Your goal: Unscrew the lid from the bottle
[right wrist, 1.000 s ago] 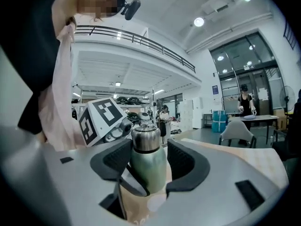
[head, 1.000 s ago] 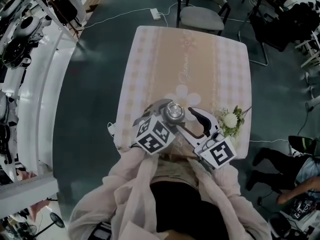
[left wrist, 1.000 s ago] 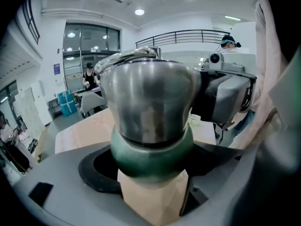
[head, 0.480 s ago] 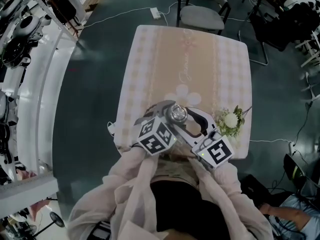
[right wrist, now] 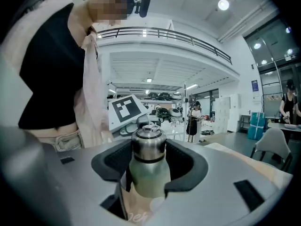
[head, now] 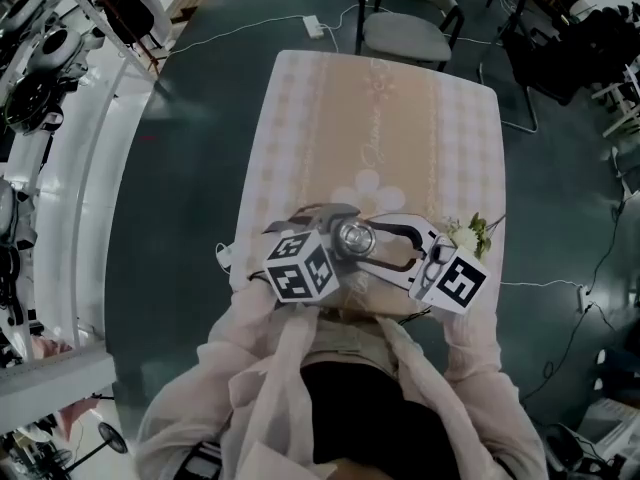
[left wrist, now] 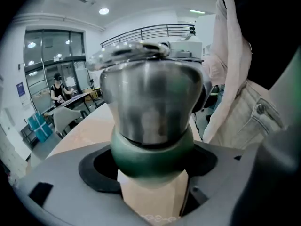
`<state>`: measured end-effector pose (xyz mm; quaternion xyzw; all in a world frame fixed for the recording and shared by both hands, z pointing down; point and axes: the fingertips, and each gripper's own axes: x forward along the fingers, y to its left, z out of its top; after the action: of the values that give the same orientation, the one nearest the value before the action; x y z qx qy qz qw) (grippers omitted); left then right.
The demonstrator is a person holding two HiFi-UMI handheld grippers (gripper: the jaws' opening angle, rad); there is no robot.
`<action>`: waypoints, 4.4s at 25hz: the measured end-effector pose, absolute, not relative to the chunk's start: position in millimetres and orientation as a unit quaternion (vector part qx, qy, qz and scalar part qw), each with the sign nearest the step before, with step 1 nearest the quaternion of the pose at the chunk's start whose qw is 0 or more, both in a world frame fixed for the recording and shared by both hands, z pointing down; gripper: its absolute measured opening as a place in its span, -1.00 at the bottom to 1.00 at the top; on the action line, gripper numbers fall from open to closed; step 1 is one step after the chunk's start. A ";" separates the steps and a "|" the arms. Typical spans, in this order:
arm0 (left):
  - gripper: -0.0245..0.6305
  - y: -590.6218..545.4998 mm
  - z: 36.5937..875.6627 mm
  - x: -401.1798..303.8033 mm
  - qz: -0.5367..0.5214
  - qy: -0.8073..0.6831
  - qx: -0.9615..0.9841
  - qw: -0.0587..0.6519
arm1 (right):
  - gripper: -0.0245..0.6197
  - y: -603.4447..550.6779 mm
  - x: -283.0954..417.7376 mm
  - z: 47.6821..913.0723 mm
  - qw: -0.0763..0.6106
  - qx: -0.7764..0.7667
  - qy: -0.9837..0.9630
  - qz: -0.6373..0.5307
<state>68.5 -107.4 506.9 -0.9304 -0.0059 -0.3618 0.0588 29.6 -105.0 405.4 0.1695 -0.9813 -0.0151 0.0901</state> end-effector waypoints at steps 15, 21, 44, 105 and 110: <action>0.28 -146.7 514.4 68.5 -0.332 0.178 -0.925 -0.054 | -0.03 -135.2 46.9 421.0 0.072 0.394 -0.915 0.041; 0.28 -134.9 517.0 76.8 -0.342 0.161 -0.925 -0.038 | -0.10 -132.2 38.3 418.4 0.072 0.394 -0.916 0.032; 0.28 -55.7 498.8 72.6 -0.339 -0.152 -0.924 0.088 | -0.15 -68.5 27.4 397.4 0.071 0.083 -0.994 0.011; 0.28 -59.7 496.6 58.7 -0.339 -0.147 -0.927 0.063 | -0.17 -72.2 22.8 396.4 0.121 0.160 -0.979 -0.033; 0.28 -93.6 495.3 67.9 -0.322 -0.023 -0.946 0.002 | -0.02 -98.7 33.3 377.6 0.033 0.270 -0.962 -0.022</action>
<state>67.9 -93.6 495.3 -0.9465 -0.0234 -0.3219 0.0025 33.3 -98.7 377.6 0.2703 -0.9620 -0.0219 0.0327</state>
